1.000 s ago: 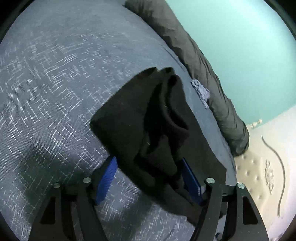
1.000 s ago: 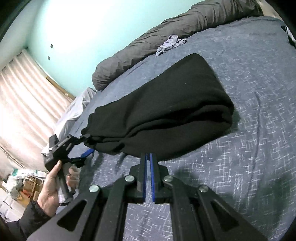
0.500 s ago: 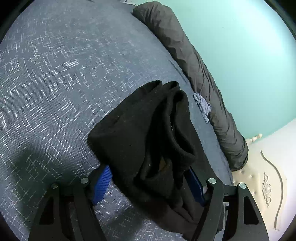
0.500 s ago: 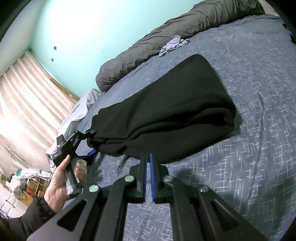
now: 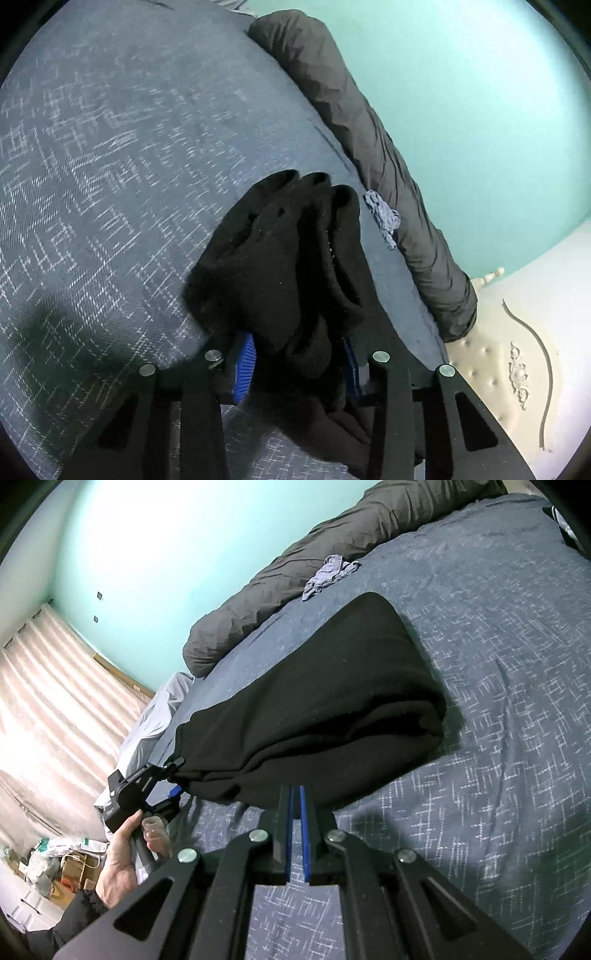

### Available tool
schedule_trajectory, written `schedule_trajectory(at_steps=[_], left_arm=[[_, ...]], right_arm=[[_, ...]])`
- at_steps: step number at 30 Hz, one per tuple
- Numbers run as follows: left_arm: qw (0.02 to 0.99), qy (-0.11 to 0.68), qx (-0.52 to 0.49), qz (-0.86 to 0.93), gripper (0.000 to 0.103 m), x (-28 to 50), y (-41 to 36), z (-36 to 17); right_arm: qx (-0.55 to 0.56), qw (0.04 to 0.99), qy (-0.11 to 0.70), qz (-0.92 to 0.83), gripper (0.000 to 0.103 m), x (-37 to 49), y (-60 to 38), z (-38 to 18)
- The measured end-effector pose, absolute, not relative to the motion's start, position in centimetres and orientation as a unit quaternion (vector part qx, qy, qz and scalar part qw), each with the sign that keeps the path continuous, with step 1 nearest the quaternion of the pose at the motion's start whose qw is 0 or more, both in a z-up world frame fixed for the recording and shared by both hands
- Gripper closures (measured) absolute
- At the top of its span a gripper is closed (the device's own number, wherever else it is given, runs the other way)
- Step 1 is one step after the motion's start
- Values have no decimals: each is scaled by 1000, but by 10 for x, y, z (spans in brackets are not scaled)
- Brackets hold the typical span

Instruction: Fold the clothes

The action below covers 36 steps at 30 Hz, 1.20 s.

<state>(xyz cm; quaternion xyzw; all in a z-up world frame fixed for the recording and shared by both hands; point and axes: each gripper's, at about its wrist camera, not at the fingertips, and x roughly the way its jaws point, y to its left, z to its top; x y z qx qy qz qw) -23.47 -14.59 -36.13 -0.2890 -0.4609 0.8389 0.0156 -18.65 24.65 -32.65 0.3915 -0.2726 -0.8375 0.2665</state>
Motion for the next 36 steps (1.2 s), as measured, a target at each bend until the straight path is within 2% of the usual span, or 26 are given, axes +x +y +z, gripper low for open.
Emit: schedule_trajectory(at_steps=[7, 13, 22, 25, 30, 36], left_arm=[[32, -444, -277, 852, 65, -234, -140, -341], [62, -383, -257, 885, 69, -237, -110, -301], [147, -293, -273, 904, 71, -274, 12, -243], [176, -246, -297, 906, 71, -286, 72, -245], [201, -139, -363, 899, 71, -299, 166, -283], [198, -67, -407, 889, 71, -292, 207, -307]], right_arm=[[389, 266, -278, -837, 100, -189, 251, -329], [377, 252, -294, -842, 100, -192, 269, -327], [363, 232, -334, -838, 100, -199, 304, -323], [358, 222, -350, -837, 100, -201, 314, -323], [347, 212, -367, -837, 100, -201, 329, -319], [345, 192, -375, -839, 100, -202, 347, -318]])
